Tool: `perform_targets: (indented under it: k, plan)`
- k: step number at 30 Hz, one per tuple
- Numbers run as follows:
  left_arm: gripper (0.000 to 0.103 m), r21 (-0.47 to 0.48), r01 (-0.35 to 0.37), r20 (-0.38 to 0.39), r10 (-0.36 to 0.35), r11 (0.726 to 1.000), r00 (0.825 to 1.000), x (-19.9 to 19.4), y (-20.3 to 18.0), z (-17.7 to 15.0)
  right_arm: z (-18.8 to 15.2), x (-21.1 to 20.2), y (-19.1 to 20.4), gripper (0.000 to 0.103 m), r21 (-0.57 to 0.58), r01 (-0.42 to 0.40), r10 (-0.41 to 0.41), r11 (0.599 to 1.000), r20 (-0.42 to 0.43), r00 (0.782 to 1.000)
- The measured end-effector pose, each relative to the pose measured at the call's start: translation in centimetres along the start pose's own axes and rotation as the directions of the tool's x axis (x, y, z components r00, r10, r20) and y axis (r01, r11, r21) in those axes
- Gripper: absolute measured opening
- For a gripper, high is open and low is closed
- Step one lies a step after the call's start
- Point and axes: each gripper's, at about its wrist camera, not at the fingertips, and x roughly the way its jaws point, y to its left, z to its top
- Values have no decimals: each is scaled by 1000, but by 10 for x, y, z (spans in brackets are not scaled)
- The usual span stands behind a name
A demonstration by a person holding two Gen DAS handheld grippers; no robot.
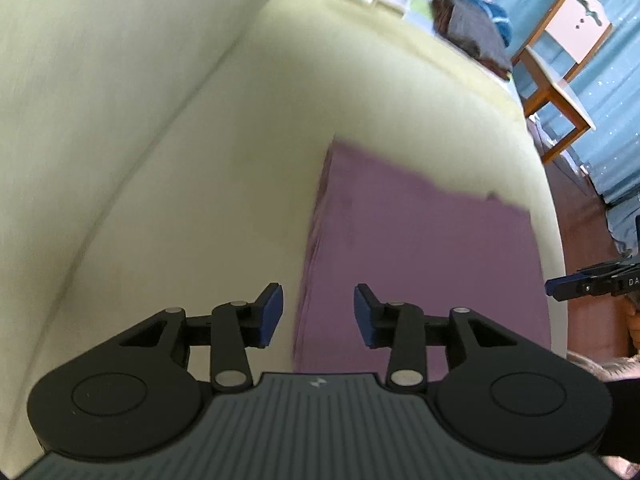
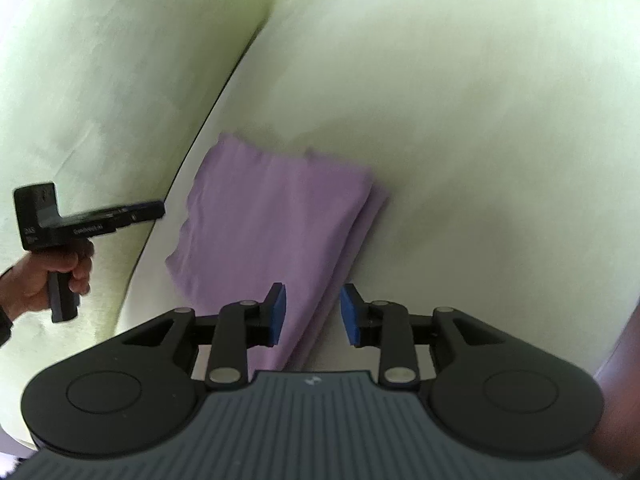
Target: Fold clothes
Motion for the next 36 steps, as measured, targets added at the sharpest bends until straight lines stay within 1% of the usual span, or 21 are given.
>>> perform_targets:
  k: [2, 4, 6, 12, 14, 16, 17, 19, 20, 22, 23, 25, 26, 28, 29, 30, 31, 32, 33, 35, 36]
  plan:
    - [45, -9, 25, -28, -25, 1000, 999, 7, 7, -12, -14, 8, 1, 30, 25, -7, 8, 1000, -3, 1000]
    - [45, -27, 59, -36, -60, 998, 998, 12, 12, -19, -30, 17, 6, 32, 26, -17, 17, 1000, -7, 1000]
    - [45, -16, 68, -22, -69, 998, 997, 13, 14, -21, -39, 21, 8, 33, 32, -17, 17, 999, -3, 1000]
    - [45, 19, 78, -4, -78, 997, 997, 12, 14, -22, -58, 14, 8, 36, 113, -13, 6, 993, 62, 998]
    - [45, 80, 58, 4, -59, 995, 998, 5, 5, -17, -62, 16, 9, 36, 138, -15, 4, 990, 76, 997]
    - [45, 146, 86, 4, -87, 986, 996, -2, -7, -9, -63, 19, 12, 36, 168, -16, 2, 986, 88, 996]
    - [45, 214, 115, -13, -115, 970, 993, -3, -18, 1, -64, 16, 9, 37, 188, -18, 0, 982, 95, 995]
    - [47, 337, 172, -68, -158, 926, 985, 0, -39, 20, -67, 13, 5, 37, 231, -17, -9, 973, 111, 994]
    - [47, 425, 210, -112, -179, 881, 977, 6, -55, 35, -70, 12, 4, 37, 246, -21, -8, 969, 115, 993]
    - [48, 530, 263, -173, -201, 806, 964, 19, -81, 58, -75, 12, 3, 37, 274, -28, -6, 961, 123, 992]
    - [48, 594, 299, -211, -214, 747, 954, 30, -99, 75, -78, 13, 4, 37, 279, -34, -1, 960, 125, 992]
    - [48, 669, 338, -256, -222, 662, 941, 48, -125, 98, -83, 17, 6, 37, 287, -46, 8, 957, 130, 992]
    - [48, 710, 366, -290, -224, 601, 930, 62, -143, 112, -86, 18, 7, 37, 291, -51, 13, 955, 132, 991]
    - [48, 760, 402, -339, -217, 511, 916, 80, -167, 126, -89, 19, 6, 37, 309, -60, 14, 949, 148, 989]
    - [48, 789, 423, -372, -202, 446, 906, 92, -183, 134, -90, 19, 5, 37, 318, -64, 14, 946, 157, 988]
    - [48, 807, 439, -398, -187, 394, 898, 101, -195, 137, -91, 19, 4, 37, 335, -70, 15, 940, 165, 986]
    - [48, 822, 467, -436, -168, 326, 884, 112, -209, 140, -92, 19, 3, 37, 352, -76, 15, 933, 174, 985]
    - [48, 826, 503, -480, -149, 256, 864, 125, -222, 143, -92, 19, 3, 37, 352, -74, 11, 933, 176, 984]
    - [48, 823, 525, -508, -133, 218, 851, 130, -228, 143, -93, 19, 4, 37, 350, -70, 8, 934, 177, 984]
    - [48, 800, 590, -585, -76, 109, 807, 144, -242, 138, -94, 19, 6, 37, 346, -63, 1, 936, 178, 984]
    - [48, 782, 619, -617, -53, 70, 786, 150, -247, 138, -95, 19, 6, 37, 347, -63, 0, 936, 179, 984]
